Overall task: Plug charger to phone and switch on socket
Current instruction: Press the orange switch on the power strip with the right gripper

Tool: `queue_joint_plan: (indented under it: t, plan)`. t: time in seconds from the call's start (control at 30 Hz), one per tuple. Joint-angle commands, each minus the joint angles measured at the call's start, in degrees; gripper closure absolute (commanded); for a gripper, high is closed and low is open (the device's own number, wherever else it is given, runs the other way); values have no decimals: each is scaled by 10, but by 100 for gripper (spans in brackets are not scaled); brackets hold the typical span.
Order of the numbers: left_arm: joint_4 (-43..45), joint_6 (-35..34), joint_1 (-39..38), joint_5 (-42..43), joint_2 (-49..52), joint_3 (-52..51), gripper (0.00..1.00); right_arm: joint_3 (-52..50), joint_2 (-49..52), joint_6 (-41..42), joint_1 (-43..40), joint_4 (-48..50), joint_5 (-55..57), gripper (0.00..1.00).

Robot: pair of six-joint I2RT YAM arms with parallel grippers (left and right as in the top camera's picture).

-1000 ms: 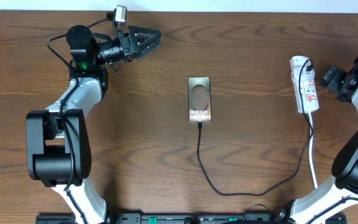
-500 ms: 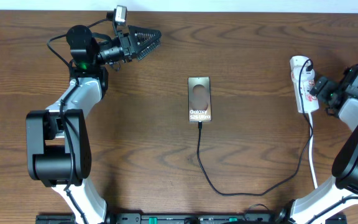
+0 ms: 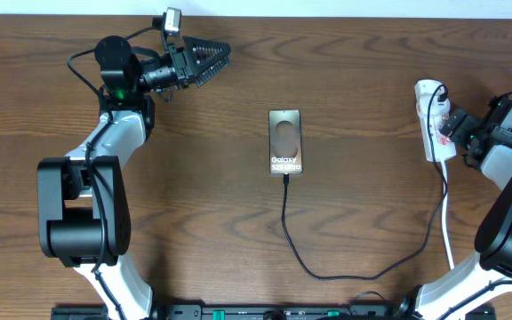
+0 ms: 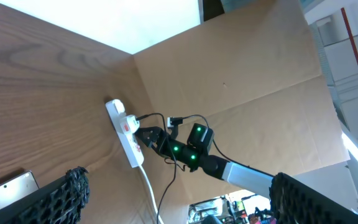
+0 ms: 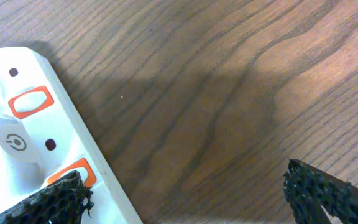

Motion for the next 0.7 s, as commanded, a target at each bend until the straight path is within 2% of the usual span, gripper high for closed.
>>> queue_joint_plan:
  t: [0.0,0.47,0.67]
  plan:
    - [5,4,1,2,-11,6,7,10,-3,-9,-3,-2,-4,1]
    - [5,4,1,2,-11,6,7,170,17,-35,-12,-200,0,1]
    - [5,4,1,2,-11,6,7,174,69,-40,-12,-211,-4,1]
